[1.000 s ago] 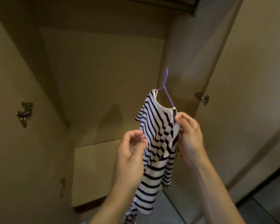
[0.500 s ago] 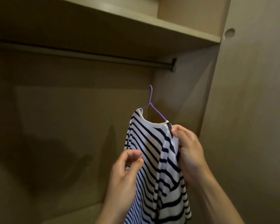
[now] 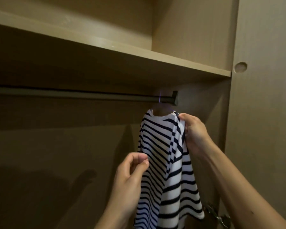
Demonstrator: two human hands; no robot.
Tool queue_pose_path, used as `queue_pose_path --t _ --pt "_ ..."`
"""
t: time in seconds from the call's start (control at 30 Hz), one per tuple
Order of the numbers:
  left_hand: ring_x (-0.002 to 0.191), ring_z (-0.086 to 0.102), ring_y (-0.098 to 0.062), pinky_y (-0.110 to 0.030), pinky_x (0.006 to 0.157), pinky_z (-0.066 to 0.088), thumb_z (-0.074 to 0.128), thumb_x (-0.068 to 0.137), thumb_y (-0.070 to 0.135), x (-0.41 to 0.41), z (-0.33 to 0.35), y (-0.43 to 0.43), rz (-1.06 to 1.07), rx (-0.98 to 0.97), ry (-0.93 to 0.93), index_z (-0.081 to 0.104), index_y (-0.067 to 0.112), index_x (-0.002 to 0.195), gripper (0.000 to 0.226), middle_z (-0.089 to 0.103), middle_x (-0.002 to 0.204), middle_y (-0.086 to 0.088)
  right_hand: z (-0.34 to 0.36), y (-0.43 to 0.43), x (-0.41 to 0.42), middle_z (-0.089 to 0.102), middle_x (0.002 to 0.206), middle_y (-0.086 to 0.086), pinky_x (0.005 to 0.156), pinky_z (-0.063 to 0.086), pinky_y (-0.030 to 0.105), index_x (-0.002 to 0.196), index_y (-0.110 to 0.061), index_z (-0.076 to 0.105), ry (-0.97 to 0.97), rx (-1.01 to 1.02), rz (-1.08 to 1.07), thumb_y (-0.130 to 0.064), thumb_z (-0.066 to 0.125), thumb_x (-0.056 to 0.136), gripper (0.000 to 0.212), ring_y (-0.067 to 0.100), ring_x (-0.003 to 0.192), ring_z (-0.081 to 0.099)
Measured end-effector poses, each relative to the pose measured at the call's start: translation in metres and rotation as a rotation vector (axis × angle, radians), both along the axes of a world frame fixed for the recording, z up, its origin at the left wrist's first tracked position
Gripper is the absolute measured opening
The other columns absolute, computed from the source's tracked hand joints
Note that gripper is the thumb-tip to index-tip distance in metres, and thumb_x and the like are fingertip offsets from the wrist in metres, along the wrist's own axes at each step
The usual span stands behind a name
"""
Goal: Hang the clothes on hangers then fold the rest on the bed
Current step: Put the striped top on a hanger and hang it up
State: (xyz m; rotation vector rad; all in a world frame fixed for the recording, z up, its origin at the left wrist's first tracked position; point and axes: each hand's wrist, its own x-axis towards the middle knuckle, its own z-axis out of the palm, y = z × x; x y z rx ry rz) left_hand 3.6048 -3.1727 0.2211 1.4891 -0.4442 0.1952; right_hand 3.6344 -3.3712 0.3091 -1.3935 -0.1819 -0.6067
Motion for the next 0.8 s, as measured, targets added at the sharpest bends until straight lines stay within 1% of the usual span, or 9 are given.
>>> queue_pose_path --t 0.17,0.27,0.33,0.43,0.57,0.6,0.67,0.73,0.8 --pt "0.099 0.063 -0.007 -0.019 0.078 0.045 0.059 0.097 0.025 0.027 0.015 -0.003 0.008 0.009 -0.036 0.068 0.024 0.098 0.010 0.070 0.103 0.004 0.020 -0.011 0.046 0.077 0.087 0.012 0.066 0.057 0.033 0.102 -0.002 0.070 0.067 -0.017 -0.084 -0.016 0.053 0.101 0.022 0.026 0.081 0.075" --pt "0.103 0.062 -0.008 -0.023 0.082 0.043 0.059 0.097 0.025 0.041 0.016 -0.005 0.025 0.008 -0.033 0.069 0.025 0.098 0.010 0.070 0.104 0.005 0.024 -0.014 0.063 0.075 0.089 0.011 0.075 0.058 0.038 0.106 -0.008 0.058 0.113 0.016 -0.123 -0.017 0.057 0.100 0.011 0.025 0.082 0.073" --pt "0.104 0.062 -0.008 -0.024 0.082 0.043 0.060 0.097 0.024 0.046 0.014 -0.008 0.028 0.005 -0.019 0.070 0.025 0.098 0.010 0.070 0.103 0.006 0.018 -0.021 0.074 0.074 0.098 0.014 0.083 0.058 0.042 0.114 -0.009 0.055 0.161 0.035 -0.135 -0.019 0.058 0.100 0.018 0.029 0.091 0.073" --pt "0.103 0.063 -0.008 -0.022 0.081 0.042 0.060 0.097 0.023 0.050 0.010 -0.013 0.017 0.004 0.001 0.069 0.024 0.098 0.010 0.070 0.103 0.005 0.007 -0.032 0.087 0.076 0.104 0.015 0.090 0.058 0.045 0.127 -0.003 0.059 0.224 -0.014 -0.133 -0.021 0.061 0.097 0.035 0.029 0.095 0.075" --pt "0.102 0.062 -0.007 -0.019 0.079 0.041 0.058 0.098 0.022 0.052 0.009 -0.021 0.015 0.010 -0.003 0.069 0.023 0.099 0.011 0.070 0.104 0.004 0.005 -0.042 0.090 0.074 0.108 0.016 0.095 0.056 0.048 0.128 -0.004 0.057 0.249 -0.052 -0.175 -0.024 0.062 0.095 0.039 0.030 0.099 0.073" --pt "0.100 0.062 -0.006 -0.018 0.077 0.041 0.058 0.098 0.023 0.053 0.009 -0.024 0.014 0.015 -0.004 0.069 0.023 0.099 0.011 0.070 0.104 0.004 0.007 -0.044 0.089 0.074 0.107 0.016 0.093 0.056 0.046 0.128 -0.003 0.057 0.251 -0.060 -0.191 -0.024 0.060 0.096 0.038 0.030 0.098 0.072" --pt "0.099 0.063 -0.005 -0.017 0.076 0.042 0.057 0.098 0.023 0.052 0.009 -0.027 0.004 0.020 -0.005 0.069 0.023 0.099 0.011 0.070 0.104 0.004 0.009 -0.047 0.086 0.072 0.102 0.015 0.081 0.056 0.041 0.125 -0.003 0.054 0.255 -0.068 -0.210 -0.021 0.056 0.100 0.031 0.029 0.093 0.070" --pt "0.102 0.062 -0.009 -0.020 0.079 0.042 0.058 0.098 0.023 0.052 0.006 -0.029 -0.014 0.029 -0.003 0.069 0.022 0.099 0.011 0.069 0.106 0.001 0.005 -0.052 0.085 0.069 0.096 0.012 0.067 0.050 0.036 0.121 -0.006 0.052 0.266 -0.088 -0.222 -0.021 0.053 0.101 0.025 0.025 0.086 0.067" --pt "0.103 0.062 -0.012 -0.023 0.080 0.042 0.058 0.097 0.024 0.051 0.003 -0.031 -0.021 0.043 0.005 0.069 0.021 0.100 0.012 0.069 0.107 -0.001 0.000 -0.053 0.083 0.066 0.089 0.008 0.060 0.042 0.033 0.112 -0.008 0.054 0.280 -0.140 -0.231 -0.023 0.051 0.102 0.018 0.021 0.078 0.063"
